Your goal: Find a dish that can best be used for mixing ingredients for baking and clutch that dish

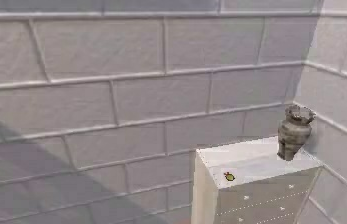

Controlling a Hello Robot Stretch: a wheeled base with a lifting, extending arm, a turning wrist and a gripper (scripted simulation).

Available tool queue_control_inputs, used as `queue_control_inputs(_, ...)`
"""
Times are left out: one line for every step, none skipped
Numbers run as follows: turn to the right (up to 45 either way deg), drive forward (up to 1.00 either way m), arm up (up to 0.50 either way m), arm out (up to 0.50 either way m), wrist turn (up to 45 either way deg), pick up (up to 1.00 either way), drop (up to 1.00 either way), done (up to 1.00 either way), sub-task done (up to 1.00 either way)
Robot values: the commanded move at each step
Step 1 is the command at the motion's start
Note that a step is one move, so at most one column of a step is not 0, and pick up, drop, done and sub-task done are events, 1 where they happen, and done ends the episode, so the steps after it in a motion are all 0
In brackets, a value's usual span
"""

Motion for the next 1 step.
queue_control_inputs(-45.0, 0.0, 0.0, 0.0, 0.0, 0.0, 0.0, 0.0, 0.0)
